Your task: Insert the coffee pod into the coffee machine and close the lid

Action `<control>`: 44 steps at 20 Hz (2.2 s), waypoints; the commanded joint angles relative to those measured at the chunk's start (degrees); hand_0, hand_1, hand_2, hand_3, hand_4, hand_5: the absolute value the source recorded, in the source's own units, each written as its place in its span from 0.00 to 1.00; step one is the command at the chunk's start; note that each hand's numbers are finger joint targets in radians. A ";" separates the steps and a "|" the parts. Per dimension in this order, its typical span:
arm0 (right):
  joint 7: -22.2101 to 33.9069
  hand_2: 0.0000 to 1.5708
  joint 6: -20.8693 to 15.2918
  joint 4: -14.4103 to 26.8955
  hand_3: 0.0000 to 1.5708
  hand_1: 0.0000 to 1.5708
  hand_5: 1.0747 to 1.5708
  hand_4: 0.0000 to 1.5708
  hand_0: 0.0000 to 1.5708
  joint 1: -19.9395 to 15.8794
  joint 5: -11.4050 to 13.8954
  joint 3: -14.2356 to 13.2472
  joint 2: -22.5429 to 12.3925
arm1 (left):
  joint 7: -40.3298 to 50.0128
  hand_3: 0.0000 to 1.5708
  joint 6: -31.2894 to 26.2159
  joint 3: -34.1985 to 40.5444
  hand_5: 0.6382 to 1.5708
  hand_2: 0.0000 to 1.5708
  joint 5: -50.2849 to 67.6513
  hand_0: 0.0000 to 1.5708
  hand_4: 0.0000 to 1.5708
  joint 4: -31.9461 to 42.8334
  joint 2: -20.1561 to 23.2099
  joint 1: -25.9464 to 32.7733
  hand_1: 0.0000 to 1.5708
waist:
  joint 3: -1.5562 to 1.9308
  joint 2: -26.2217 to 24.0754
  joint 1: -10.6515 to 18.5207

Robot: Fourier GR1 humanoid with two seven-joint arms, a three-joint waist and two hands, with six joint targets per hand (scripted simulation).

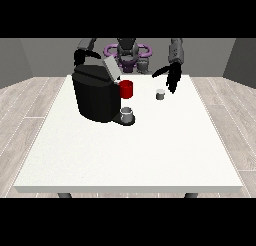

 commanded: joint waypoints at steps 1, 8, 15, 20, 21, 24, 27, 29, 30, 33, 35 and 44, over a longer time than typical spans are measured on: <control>-1.44 0.00 -1.03 -0.45 0.00 0.00 1.00 0.25 0.00 -1.16 1.41 1.43 1.38 | -1.83 0.00 -0.52 2.14 1.00 0.00 -3.57 0.00 0.00 7.05 5.18 -4.61 0.00 | -0.01 2.85 -1.21; -0.81 0.00 -2.72 2.36 0.00 0.00 1.00 0.31 0.00 -4.47 1.80 0.37 1.38 | -3.95 0.00 -0.49 1.72 1.00 0.00 -7.28 0.00 0.00 18.95 4.79 -10.91 0.00 | -0.01 7.25 -1.68; 2.78 0.00 -2.62 5.83 0.00 0.00 1.00 0.30 0.00 -5.40 1.44 -2.05 -0.71 | -2.45 0.00 -4.38 -0.14 1.00 0.00 -11.43 0.00 0.00 26.03 5.77 -15.83 0.00 | 0.00 4.50 -1.49; 0.67 0.00 -3.50 8.09 0.00 0.00 1.00 0.26 0.00 -6.37 1.45 -2.94 -0.60 | -3.65 0.00 -2.51 -0.94 1.00 0.00 -14.38 0.00 0.00 29.88 4.28 -15.79 0.00 | 0.00 4.61 -0.50; -3.91 0.00 -3.32 9.99 0.00 0.00 1.00 0.23 0.00 -6.40 1.65 -3.50 -0.44 | -4.52 0.00 -5.10 0.46 1.00 0.00 -12.81 0.00 0.00 30.22 5.91 -17.59 0.00 | 0.01 6.89 -0.69; -0.63 0.00 -1.77 10.33 0.00 0.00 1.00 0.16 0.00 -10.69 0.10 -5.51 -3.06 | -4.21 0.00 -5.74 1.45 1.00 0.20 -12.22 0.00 0.00 30.86 5.53 -19.79 0.00 | 0.00 7.78 -0.58; -3.57 0.00 -4.00 10.92 0.00 0.00 1.00 0.24 0.00 -7.24 2.20 -3.25 -0.09 | -7.92 0.00 -3.95 0.76 1.00 0.25 -13.52 0.00 0.00 31.48 4.94 -17.03 0.00 | -0.02 7.43 -0.16; -5.11 0.00 -4.00 14.66 0.00 0.00 1.00 0.24 0.00 -9.30 1.50 -4.84 -0.25 | -3.64 0.38 -2.68 -0.67 1.00 0.45 -15.10 0.25 0.00 29.45 2.36 -19.33 0.25 | 0.02 7.77 -0.40; -1.49 0.00 -4.77 12.41 0.00 0.00 1.00 0.24 0.00 -11.09 1.32 -5.67 -1.48 | -5.89 0.50 -2.74 0.72 1.00 0.55 -14.56 0.44 0.00 31.09 3.89 -19.99 0.44 | -0.01 8.47 -0.92; -1.98 0.00 -2.61 14.03 0.00 0.00 1.00 0.26 0.00 -9.44 0.62 -5.63 -2.33 | -7.88 0.69 -0.27 -1.21 1.00 0.73 -16.93 0.68 0.00 30.51 2.14 -18.13 0.68 | 0.00 6.75 -0.67; -3.10 0.00 -3.86 15.41 0.00 0.00 1.00 0.25 0.00 -10.53 1.43 -5.34 -1.34 | -5.75 0.71 1.91 -2.81 1.00 0.72 -19.17 0.68 0.00 29.78 0.30 -18.97 0.68 | 0.02 7.11 -0.97; -2.64 0.00 -5.15 17.49 0.00 0.00 1.00 0.21 0.00 -10.63 2.14 -4.86 -0.33 | -7.33 0.69 0.20 -4.51 1.00 0.79 -21.36 0.80 0.07 30.20 -0.56 -18.28 0.80 | -0.01 5.03 -0.94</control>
